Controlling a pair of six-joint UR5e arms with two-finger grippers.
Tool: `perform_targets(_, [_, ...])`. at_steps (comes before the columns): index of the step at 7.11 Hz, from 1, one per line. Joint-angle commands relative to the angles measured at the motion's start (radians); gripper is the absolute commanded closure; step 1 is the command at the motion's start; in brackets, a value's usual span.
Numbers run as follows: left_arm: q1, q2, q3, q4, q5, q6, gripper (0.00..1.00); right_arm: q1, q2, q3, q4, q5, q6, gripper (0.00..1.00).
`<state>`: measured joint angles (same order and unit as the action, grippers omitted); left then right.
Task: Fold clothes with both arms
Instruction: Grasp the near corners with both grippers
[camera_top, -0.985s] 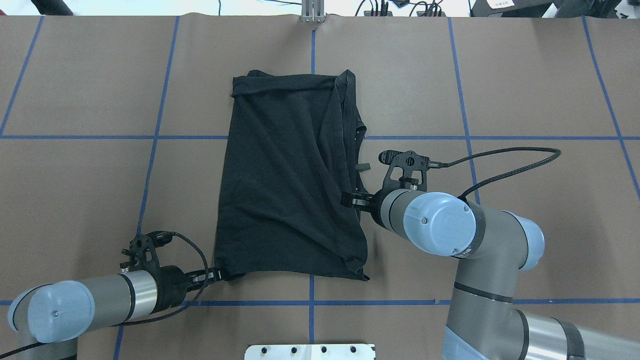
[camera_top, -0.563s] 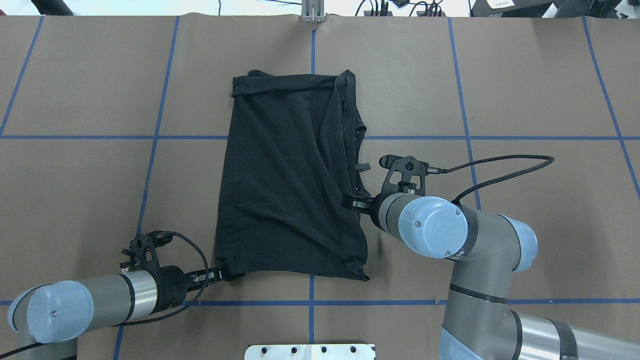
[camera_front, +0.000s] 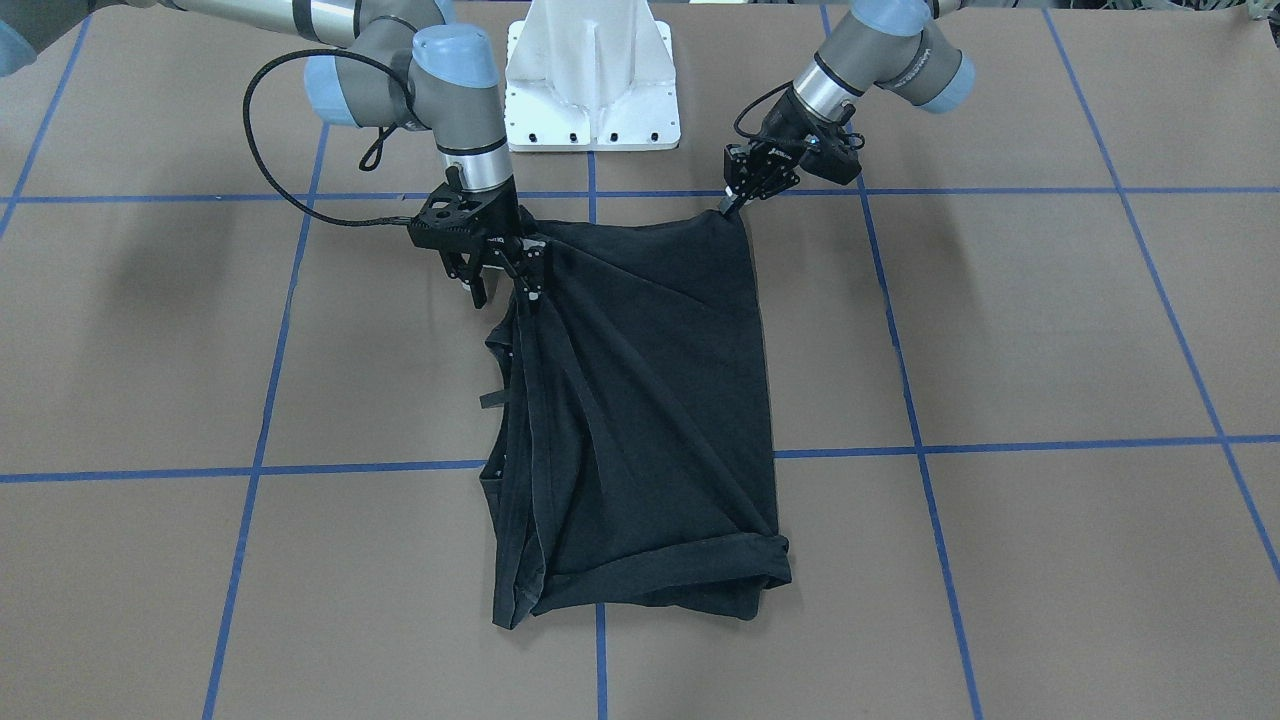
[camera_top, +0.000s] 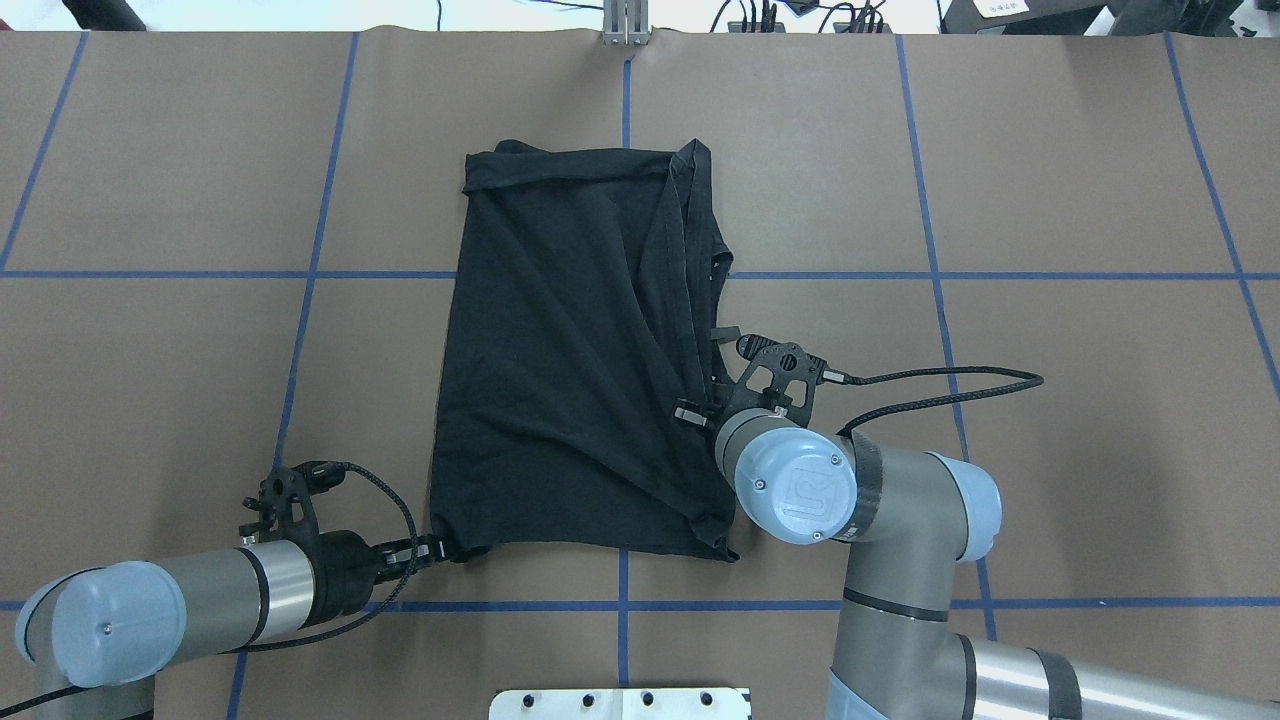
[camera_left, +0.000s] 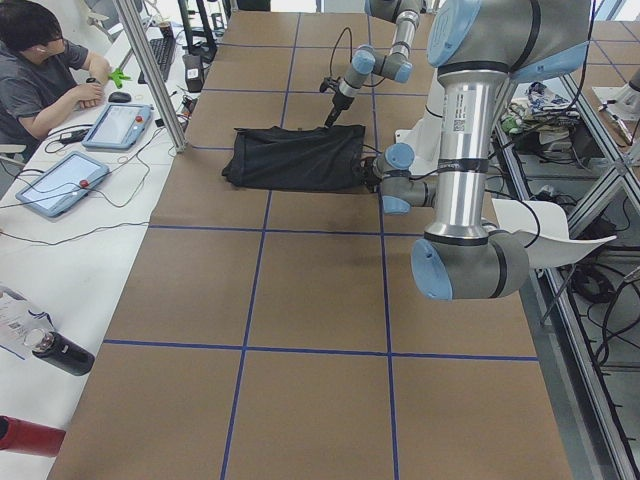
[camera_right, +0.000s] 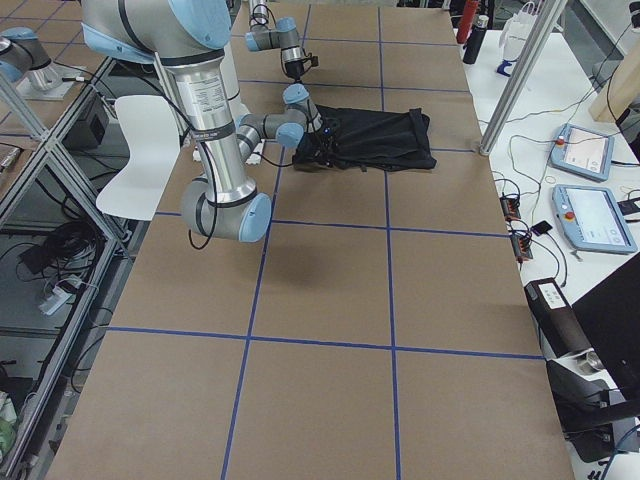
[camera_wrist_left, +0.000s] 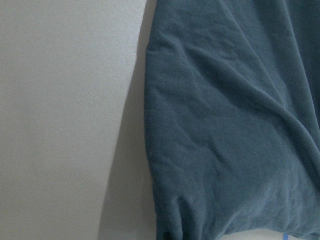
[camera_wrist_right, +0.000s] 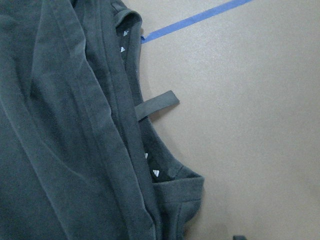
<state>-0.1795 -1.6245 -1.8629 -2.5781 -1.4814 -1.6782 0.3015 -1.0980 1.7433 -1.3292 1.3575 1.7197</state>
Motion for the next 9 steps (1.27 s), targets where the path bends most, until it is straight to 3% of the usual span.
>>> perform_targets(1, [0.0,0.002,0.001,-0.001,0.001,0.0,1.0,-0.01,0.009,-0.008,-0.016,-0.008,0.044,0.32])
perform_targets(3, [0.0,0.002,0.001,-0.001,0.001,-0.002,1.0,-0.028,0.009,-0.008,-0.021,-0.032,0.058,0.34])
perform_targets(4, [0.0,0.002,0.001,-0.001,0.001,-0.002,1.0,-0.03,0.021,-0.01,-0.033,-0.032,0.06,0.41])
perform_targets(6, [0.0,0.002,0.001,-0.001,0.003,-0.002,1.0,-0.03,0.035,-0.008,-0.039,-0.032,0.06,1.0])
perform_targets(9, [0.0,-0.002,-0.002,-0.001,0.001,0.0,1.0,-0.036,0.032,0.005,-0.045,-0.034,0.057,1.0])
